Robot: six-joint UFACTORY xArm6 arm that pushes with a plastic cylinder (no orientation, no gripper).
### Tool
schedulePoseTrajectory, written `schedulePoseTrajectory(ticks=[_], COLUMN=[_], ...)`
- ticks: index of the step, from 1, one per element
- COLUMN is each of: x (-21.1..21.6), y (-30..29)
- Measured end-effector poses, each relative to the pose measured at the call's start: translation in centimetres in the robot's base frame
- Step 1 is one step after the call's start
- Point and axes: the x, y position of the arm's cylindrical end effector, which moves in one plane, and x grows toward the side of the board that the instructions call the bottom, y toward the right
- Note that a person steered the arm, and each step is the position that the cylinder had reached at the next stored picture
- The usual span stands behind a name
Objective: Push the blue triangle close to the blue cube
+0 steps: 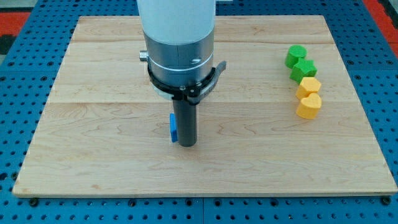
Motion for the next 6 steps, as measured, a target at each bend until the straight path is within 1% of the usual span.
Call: schedulePoseTrajectory(ticks=[1, 2, 3, 5, 6], x=[0.4, 0.8, -0.1, -1.7, -1.7], y=[0.1, -3.6, -5.1, -3.0, -0.7])
